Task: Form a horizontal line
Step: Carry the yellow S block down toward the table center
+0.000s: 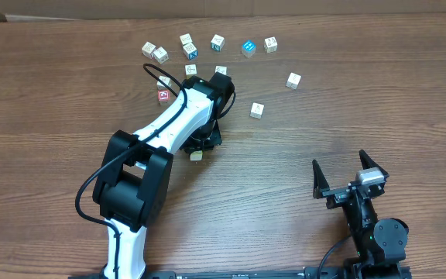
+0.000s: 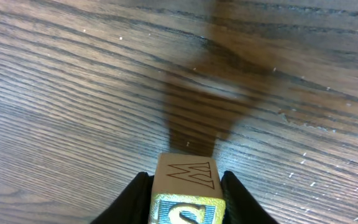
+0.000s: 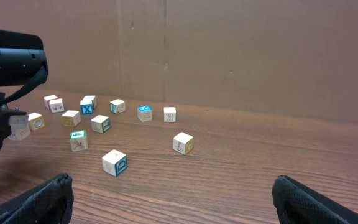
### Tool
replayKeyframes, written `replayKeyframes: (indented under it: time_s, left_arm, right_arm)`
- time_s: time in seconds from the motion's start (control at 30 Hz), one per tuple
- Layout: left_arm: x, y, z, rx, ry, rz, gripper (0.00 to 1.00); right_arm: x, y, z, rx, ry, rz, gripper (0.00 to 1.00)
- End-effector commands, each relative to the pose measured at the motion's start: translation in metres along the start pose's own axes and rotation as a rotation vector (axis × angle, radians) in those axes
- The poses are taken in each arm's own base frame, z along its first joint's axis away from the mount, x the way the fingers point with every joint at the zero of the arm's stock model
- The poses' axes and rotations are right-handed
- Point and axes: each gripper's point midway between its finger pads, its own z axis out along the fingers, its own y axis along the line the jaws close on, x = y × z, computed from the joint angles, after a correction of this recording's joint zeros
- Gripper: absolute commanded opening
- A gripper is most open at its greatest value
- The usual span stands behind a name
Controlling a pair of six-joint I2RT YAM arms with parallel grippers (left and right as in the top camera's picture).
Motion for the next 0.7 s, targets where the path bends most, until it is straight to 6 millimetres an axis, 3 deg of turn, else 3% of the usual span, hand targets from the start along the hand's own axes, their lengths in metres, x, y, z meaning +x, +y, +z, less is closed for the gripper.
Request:
replayKeyframes:
  time_s: [0.0, 0.47, 0.67]
  left_arm:
    - [0.0027, -0.0015, -0.0047, 0.011, -0.006, -0.008, 0.31]
    - [0.0027, -0.0016, -0.0047, 0.011, -0.006, -0.008, 0.54]
    - [0.0027, -0.0016, -0.0047, 0.011, -0.006, -0.008, 0.57]
  right_arm:
    - [0.0016, -0.0007, 0.0000, 0.004, -0.004, -0.002, 1.00]
    - [0.0016, -0.0007, 0.0000, 0.004, -0.004, -0.002, 1.00]
    - [0.0016, -0.0007, 0.0000, 0.004, -0.004, -0.002, 1.00]
